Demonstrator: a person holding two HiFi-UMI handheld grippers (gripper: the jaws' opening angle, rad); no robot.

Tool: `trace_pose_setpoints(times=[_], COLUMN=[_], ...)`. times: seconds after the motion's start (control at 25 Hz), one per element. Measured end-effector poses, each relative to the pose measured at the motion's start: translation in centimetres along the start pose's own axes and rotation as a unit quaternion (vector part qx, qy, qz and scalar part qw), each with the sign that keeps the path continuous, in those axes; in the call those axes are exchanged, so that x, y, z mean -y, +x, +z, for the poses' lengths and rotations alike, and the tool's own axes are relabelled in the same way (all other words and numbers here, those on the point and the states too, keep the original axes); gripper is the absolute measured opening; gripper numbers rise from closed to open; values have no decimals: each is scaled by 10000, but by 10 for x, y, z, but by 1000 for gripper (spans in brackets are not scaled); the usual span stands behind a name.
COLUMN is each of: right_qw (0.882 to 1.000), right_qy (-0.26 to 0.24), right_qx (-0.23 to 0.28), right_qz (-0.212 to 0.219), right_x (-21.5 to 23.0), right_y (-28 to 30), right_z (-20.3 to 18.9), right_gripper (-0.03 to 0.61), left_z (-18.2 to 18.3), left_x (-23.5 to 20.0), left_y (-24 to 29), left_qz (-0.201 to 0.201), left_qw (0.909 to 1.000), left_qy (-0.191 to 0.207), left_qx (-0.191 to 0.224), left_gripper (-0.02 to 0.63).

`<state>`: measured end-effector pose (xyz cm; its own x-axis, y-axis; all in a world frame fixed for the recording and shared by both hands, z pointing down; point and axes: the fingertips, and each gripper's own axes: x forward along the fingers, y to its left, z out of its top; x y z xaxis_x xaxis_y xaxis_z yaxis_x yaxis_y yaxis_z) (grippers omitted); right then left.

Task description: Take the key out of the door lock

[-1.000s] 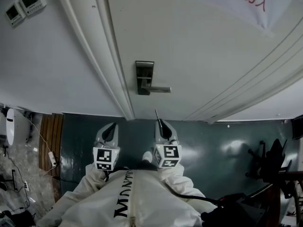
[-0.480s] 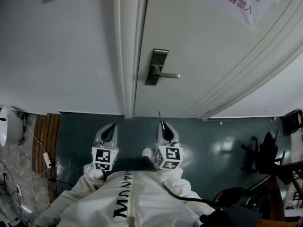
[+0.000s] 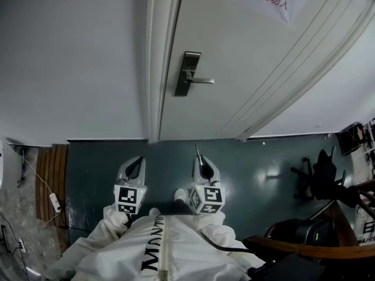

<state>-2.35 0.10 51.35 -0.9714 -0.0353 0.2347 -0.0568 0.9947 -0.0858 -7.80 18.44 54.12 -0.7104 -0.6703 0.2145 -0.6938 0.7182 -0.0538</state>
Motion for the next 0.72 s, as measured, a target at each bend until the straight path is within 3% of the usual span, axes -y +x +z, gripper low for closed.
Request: trace_pose_setpoints(times=[0.72], right_qw=[9998], right_qy=[103], right_qx=[-3], right_qz=[193], right_x=[32], right_y=[-43], right_z=[-12], right_gripper=[23], left_z=[8], left_x=[59], left_y=[-12], left_qz=[151], left_qw=[9998], left_qy=[92], left_qx=[-33], left_gripper=[0])
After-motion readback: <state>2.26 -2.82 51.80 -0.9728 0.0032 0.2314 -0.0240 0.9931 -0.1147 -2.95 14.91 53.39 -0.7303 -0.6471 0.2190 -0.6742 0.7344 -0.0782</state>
